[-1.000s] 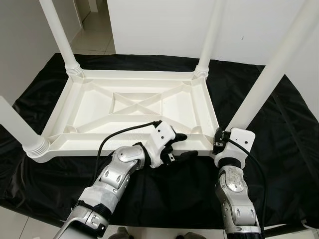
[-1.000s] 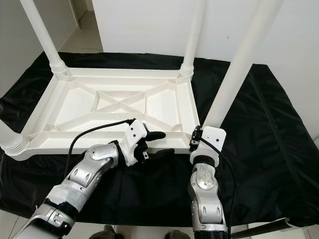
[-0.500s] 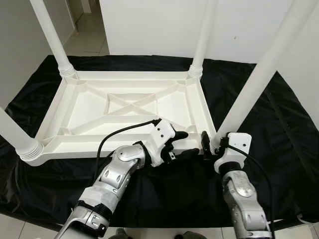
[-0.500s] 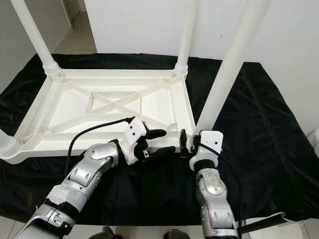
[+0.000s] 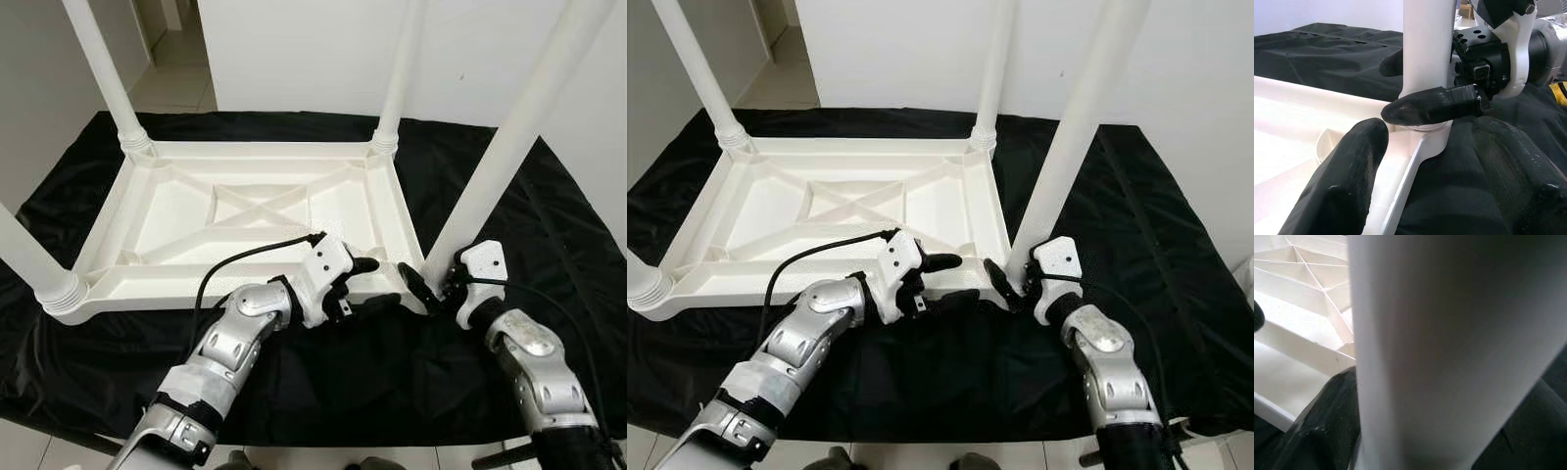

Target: Building children table

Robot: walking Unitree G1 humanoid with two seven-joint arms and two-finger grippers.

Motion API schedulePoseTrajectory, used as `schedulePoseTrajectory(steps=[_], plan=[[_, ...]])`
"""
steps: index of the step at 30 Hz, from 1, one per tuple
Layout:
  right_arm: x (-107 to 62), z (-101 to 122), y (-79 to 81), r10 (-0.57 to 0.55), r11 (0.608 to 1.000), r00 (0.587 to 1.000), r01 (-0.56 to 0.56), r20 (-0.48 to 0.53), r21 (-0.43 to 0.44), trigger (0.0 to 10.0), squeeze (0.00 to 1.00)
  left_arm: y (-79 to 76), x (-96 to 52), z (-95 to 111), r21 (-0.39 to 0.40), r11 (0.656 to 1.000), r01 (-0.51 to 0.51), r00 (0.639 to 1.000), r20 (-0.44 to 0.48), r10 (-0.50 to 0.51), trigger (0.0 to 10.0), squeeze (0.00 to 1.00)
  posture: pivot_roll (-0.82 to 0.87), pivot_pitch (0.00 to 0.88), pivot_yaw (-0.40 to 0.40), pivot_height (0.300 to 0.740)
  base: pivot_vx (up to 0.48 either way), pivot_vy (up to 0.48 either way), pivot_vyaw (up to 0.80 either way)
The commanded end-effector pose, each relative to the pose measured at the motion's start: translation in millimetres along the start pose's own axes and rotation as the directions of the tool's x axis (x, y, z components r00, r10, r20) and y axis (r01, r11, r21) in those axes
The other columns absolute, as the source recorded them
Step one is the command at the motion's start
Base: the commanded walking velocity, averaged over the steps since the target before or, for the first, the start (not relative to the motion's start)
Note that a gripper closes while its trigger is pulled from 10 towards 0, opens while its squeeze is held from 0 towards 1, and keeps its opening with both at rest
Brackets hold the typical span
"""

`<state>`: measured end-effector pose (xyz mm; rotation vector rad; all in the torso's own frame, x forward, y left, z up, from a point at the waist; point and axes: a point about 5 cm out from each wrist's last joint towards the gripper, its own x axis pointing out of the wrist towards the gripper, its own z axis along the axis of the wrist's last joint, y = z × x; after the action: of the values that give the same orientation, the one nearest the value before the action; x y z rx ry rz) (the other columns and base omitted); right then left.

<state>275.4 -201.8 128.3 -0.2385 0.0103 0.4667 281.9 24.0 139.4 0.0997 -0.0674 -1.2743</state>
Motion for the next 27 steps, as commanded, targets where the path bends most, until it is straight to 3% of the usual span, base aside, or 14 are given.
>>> schedulePoseTrajectory(steps=[1,2,3,4,15,16,20,22,27], plan=[[4.1,-1,3.6,0.039,0.999,0.999,-0.039,-0.006,-0.007,9.3,0.0,-2.8,0.9,3,0.004,0.998,0.057,0.998,0.002,-0.057,10.0,0.0,-0.04,0.0,0.012,0.74,0.0,0.0,0.0],[5.3,-1,4.2,0.049,0.999,0.999,-0.049,-0.009,-0.006,4.3,0.0,-2.9,1.0,3,0.005,0.998,0.056,0.998,0.003,-0.056,10.0,0.0,-0.04,0.0,0.012,0.74,0.0,0.0,0.0],[5.3,-1,4.2,0.049,0.999,0.999,-0.049,-0.009,-0.006,4.3,0.0,-2.9,1.0,3,0.005,0.998,0.056,0.998,0.003,-0.056,10.0,0.0,-0.04,0.0,0.012,0.74,0.0,0.0,0.0],[6.1,-2,5.1,0.074,0.997,0.997,-0.074,-0.004,0.016,0.0,0.0,-3.1,1.4,4,0.006,0.999,0.054,0.999,0.005,-0.054,10.0,0.0,-0.04,0.0,0.007,0.74,0.0,0.0,0.0],[2.6,-4,15.1,0.088,0.994,0.996,-0.089,0.017,0.06,0.0,0.0,-1.4,4.1,5,0.016,0.998,0.057,0.998,0.005,-0.057,10.0,0.0,-0.05,0.0,0.013,0.74,0.0,0.0,0.0],[2.7,-4,16.2,0.069,0.995,0.997,-0.071,0.023,0.075,10.0,0.0,-1.2,4.3,5,0.016,0.998,0.057,0.998,0.005,-0.057,10.0,0.0,-0.05,0.0,0.014,0.74,0.0,0.0,0.0],[4.3,-3,16.6,0.015,0.995,1.0,-0.017,0.022,0.095,10.0,0.0,-0.4,4.6,6,0.019,0.998,0.059,0.998,0.006,-0.059,10.0,0.0,-0.05,0.0,0.014,0.74,0.0,0.0,0.0],[5.4,-2,17.0,-0.084,0.991,0.996,0.082,0.011,0.106,10.0,0.0,0.8,3.8,6,0.023,0.998,0.053,0.999,0.007,-0.054,10.0,0.0,-0.05,0.0,0.011,0.74,0.0,0.0,0.0],[4.6,2,23.6,-0.206,0.971,0.979,0.202,0.015,0.13,10.0,0.0,3.4,2.2,7,0.026,0.999,0.042,0.999,0.007,-0.042,10.0,0.0,-0.05,0.0,0.01,0.74,0.0,0.0,0.0]])
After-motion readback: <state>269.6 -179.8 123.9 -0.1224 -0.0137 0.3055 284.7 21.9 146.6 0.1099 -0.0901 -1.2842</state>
